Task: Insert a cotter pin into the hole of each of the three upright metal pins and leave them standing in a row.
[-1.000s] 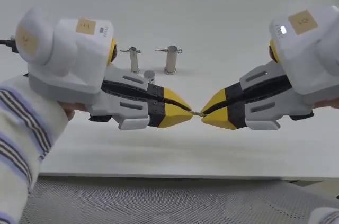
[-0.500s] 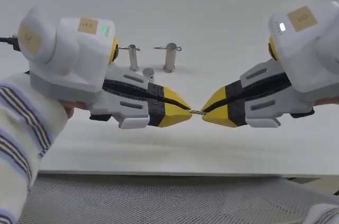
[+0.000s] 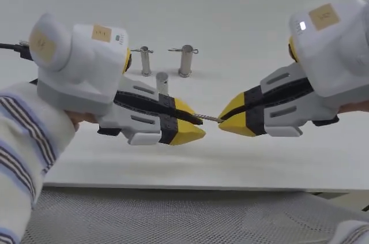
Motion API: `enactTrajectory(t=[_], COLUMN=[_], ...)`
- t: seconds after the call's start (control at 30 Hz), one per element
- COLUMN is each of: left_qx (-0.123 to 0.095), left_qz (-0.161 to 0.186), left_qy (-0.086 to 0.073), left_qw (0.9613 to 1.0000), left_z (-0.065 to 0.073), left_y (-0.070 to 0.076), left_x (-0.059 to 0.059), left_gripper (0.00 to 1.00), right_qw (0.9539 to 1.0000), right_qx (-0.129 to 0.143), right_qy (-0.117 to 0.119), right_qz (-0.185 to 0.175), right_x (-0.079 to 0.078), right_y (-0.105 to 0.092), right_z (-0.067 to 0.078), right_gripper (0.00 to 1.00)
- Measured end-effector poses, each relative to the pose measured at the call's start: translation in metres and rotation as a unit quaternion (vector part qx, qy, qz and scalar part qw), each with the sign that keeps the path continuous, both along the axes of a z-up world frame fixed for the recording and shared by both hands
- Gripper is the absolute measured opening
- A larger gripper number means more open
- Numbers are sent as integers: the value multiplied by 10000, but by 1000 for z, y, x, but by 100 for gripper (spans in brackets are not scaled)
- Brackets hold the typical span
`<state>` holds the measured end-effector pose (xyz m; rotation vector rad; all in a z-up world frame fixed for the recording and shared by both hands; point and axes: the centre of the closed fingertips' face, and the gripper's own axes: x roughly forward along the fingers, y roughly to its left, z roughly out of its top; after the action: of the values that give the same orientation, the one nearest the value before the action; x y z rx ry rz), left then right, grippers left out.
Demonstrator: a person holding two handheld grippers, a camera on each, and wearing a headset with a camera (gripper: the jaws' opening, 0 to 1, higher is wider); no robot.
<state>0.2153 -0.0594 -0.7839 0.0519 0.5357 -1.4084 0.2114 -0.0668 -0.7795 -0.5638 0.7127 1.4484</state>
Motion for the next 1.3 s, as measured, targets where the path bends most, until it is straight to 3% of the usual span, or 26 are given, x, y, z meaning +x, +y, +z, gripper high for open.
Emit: enactTrajectory(t=[0.3,0.43,0.57,0.67,0.77,0.87,1.13,1.3], left_qx=[306,322,371,453,478,440,660,593], left_qz=[479,700,879,1063,1475,1548,1423,1453], left_qy=[-4,129,115,158,128,130,89,108], left_qw=[9984,9969,9954,9932,9878,9869,9876,9875], left_z=[-13,-17,-20,-25,-30,-32,-47,-51], left_y=[29,43,55,65,77,79,72,63], left_x=[18,25,32,39,56,63,69,78], left_gripper=[23,25,26,29,29,31,34,35], right_qw=[9989,9974,9959,9945,9927,9913,9885,9874], right_qx=[-241,-301,-385,-433,-439,-454,-448,-455], right_qy=[-31,24,5,-32,19,64,198,265], right_qz=[-395,-648,-820,-957,-1125,-1232,-1432,-1492], right_x=[11,17,20,22,23,23,21,19], right_y=[-6,-7,-9,-10,-10,-10,-11,-11], right_z=[-8,-12,-14,-16,-17,-19,-21,-23], right_gripper=[3,3,3,3,3,3,3,3])
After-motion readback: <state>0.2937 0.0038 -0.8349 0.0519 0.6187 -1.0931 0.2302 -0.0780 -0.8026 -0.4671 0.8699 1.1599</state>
